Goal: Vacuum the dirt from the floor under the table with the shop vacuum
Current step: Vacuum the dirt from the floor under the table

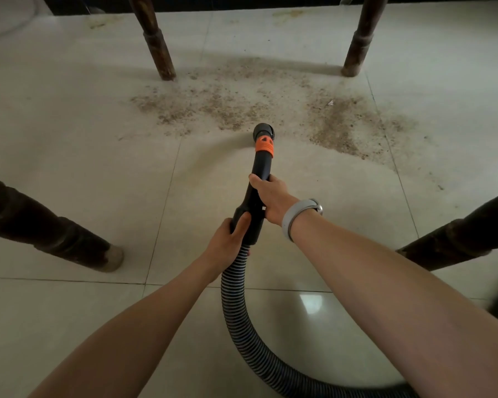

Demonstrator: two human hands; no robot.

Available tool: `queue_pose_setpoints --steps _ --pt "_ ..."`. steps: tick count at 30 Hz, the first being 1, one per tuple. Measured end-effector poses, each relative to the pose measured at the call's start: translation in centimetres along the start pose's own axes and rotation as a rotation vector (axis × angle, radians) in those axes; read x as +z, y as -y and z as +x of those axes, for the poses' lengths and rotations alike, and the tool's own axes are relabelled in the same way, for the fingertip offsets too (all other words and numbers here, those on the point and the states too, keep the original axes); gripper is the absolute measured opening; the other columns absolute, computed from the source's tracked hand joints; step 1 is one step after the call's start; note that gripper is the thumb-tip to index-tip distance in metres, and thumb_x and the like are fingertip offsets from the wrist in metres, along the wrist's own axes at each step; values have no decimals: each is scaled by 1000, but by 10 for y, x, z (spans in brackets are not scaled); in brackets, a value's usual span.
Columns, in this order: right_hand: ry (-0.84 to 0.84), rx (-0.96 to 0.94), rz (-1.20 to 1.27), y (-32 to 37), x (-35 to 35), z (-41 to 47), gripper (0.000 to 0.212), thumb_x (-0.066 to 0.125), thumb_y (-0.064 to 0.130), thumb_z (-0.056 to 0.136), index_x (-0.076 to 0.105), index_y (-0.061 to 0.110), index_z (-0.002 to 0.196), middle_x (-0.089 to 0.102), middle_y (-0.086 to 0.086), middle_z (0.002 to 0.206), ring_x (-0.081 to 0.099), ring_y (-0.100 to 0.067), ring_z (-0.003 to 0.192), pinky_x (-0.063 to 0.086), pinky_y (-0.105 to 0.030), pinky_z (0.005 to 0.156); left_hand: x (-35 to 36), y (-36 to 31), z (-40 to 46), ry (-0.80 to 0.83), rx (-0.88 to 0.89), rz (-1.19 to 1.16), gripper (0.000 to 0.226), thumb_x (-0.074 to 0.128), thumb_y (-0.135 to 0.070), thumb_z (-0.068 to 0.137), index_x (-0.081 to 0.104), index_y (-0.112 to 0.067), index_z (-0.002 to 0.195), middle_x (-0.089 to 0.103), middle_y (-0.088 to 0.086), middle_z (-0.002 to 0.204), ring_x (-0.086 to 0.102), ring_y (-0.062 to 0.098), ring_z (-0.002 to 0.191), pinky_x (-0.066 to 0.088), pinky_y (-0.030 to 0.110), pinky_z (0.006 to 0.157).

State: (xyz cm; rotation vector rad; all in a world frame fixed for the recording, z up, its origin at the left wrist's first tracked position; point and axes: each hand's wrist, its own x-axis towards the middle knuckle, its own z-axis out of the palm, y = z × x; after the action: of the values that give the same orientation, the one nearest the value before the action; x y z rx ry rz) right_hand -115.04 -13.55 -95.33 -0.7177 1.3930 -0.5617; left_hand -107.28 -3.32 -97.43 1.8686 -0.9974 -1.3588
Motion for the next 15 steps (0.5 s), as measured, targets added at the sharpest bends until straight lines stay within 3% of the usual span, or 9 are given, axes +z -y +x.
queue_pose_setpoints --steps 7,15 --pt "-26 29 64 0 -19 -6 19 54 21 94 50 14 112 55 -3 91 56 -25 95 49 -44 95 7 -9 -3 53 21 46 40 38 -46 97 48 -9 107 62 6 81 62 17 65 53 26 63" --pt "-79 32 121 2 -41 -12 24 54 21 94 52 12 116 55 -4 93 55 -24 91 49 -42 93 19 -21 -5 114 29 88 43 37 -49 96 50 -10 107 63 5 80 62 16 64 52 23 61"
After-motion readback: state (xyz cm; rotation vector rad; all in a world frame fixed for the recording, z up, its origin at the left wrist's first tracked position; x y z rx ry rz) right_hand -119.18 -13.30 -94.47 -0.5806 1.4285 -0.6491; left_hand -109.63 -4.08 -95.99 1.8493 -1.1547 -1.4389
